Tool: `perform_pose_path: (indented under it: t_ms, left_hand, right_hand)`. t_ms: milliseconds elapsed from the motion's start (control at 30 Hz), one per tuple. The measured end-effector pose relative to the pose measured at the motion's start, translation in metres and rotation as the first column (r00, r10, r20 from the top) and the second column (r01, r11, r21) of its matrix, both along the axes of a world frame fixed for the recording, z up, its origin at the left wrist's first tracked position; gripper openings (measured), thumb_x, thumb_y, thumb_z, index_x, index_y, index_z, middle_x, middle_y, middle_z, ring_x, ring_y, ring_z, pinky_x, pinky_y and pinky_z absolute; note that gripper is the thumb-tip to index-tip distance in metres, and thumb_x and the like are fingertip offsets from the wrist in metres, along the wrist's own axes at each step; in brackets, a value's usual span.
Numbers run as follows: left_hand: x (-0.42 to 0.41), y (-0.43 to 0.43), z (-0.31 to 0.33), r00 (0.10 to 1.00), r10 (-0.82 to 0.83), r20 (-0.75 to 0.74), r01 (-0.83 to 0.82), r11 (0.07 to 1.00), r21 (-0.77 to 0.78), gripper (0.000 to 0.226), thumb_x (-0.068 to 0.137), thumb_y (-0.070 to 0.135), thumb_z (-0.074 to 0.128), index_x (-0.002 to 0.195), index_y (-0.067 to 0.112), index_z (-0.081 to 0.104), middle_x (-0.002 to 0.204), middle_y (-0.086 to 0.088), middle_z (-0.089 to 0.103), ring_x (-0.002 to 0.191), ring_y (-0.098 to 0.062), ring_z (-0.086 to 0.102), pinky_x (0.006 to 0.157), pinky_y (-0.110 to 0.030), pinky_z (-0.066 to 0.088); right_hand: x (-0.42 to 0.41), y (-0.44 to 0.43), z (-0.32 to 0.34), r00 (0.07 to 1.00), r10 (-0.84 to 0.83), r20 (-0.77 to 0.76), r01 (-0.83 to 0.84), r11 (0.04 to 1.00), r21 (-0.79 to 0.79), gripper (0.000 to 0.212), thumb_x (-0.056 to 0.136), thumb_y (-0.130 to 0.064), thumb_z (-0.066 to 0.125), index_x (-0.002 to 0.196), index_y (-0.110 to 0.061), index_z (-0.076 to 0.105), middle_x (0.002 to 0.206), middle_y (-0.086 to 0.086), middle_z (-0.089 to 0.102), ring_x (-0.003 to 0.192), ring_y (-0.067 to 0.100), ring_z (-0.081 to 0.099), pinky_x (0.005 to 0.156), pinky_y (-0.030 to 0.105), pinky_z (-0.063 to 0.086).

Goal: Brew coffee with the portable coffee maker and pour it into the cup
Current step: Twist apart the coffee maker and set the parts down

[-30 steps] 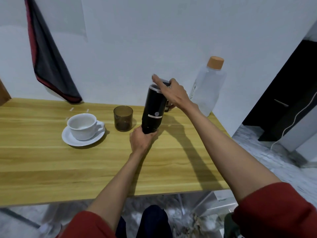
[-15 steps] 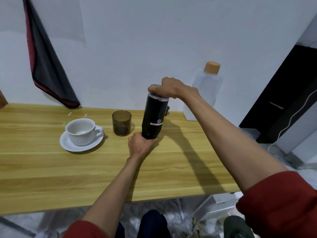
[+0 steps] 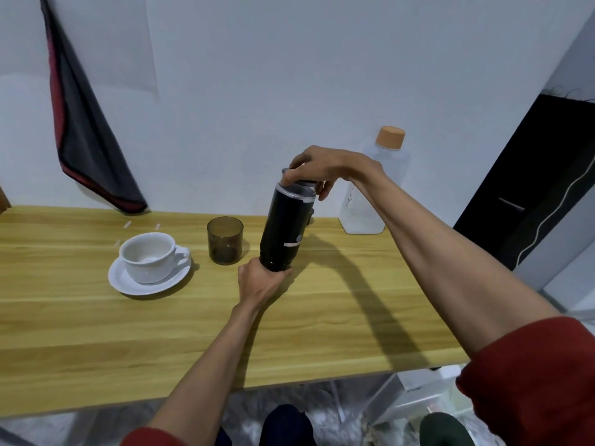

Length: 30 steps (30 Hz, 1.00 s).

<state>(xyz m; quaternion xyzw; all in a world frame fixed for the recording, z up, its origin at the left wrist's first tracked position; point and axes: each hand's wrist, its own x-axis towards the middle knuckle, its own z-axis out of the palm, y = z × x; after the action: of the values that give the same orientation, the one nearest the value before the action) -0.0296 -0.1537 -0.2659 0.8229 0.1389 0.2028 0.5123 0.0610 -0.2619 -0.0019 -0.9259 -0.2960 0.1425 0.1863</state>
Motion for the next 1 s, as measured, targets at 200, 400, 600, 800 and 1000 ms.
perform_pose_path:
  t_ms: [200, 400, 600, 800, 1000]
  left_hand:
    - [-0.002, -0.003, 0.003, 1.0, 0.026, 0.009, -0.026, 1.0, -0.001, 0.033, 0.072, 0.034, 0.085, 0.069, 0.032, 0.053, 0.07, 0.002, 0.064, 0.079, -0.023, 0.064, 0.081, -0.039, 0.055]
    - [-0.003, -0.004, 0.004, 0.998, 0.057, -0.008, -0.057, 0.998, -0.012, 0.031, 0.07, 0.037, 0.082, 0.063, 0.03, 0.052, 0.062, 0.007, 0.061, 0.069, -0.019, 0.062, 0.066, -0.028, 0.051]
    - [-0.003, -0.001, 0.004, 0.999, 0.005, -0.047, -0.008, 0.998, -0.062, 0.028, 0.064, 0.049, 0.073, 0.073, 0.025, 0.062, 0.073, -0.001, 0.069, 0.085, -0.024, 0.064, 0.079, -0.037, 0.055]
    - [-0.004, 0.0, 0.005, 0.998, -0.008, -0.058, 0.002, 0.994, -0.105, 0.035, 0.062, 0.05, 0.072, 0.081, 0.023, 0.061, 0.084, -0.006, 0.069, 0.098, -0.031, 0.062, 0.088, -0.046, 0.054]
    - [-0.007, -0.002, 0.007, 1.0, 0.016, -0.007, -0.017, 0.992, -0.125, 0.029, 0.063, 0.046, 0.077, 0.067, 0.033, 0.051, 0.068, 0.011, 0.061, 0.086, -0.026, 0.065, 0.075, -0.035, 0.055]
  right_hand:
    - [-0.009, 0.007, -0.007, 0.992, -0.076, 0.105, 0.083, 0.995, -0.064, 0.058, 0.084, -0.062, 0.058, 0.12, -0.017, 0.061, 0.115, 0.007, 0.061, 0.084, 0.023, 0.066, 0.058, 0.03, 0.058]
    - [-0.015, 0.022, -0.029, 0.87, -0.129, 0.476, 0.318, 0.886, -0.339, 0.089, 0.088, -0.083, 0.017, 0.129, -0.017, 0.059, 0.127, 0.005, 0.062, 0.104, 0.028, 0.059, 0.076, 0.035, 0.037]
    - [-0.011, 0.024, -0.024, 0.905, -0.101, 0.413, 0.228, 0.936, -0.269, 0.057, 0.097, -0.057, 0.031, 0.135, -0.019, 0.051, 0.13, 0.008, 0.057, 0.112, 0.029, 0.052, 0.08, 0.036, 0.036]
    - [-0.003, 0.021, -0.013, 0.974, -0.045, 0.224, 0.079, 0.986, -0.145, 0.043, 0.085, -0.059, 0.056, 0.116, -0.029, 0.057, 0.119, 0.0, 0.057, 0.097, 0.022, 0.058, 0.075, 0.036, 0.051]
    - [-0.003, 0.019, -0.002, 0.997, 0.036, 0.072, -0.033, 0.998, -0.048, 0.049, 0.073, -0.053, 0.068, 0.12, -0.04, 0.061, 0.118, -0.005, 0.057, 0.094, 0.014, 0.058, 0.063, 0.026, 0.046]
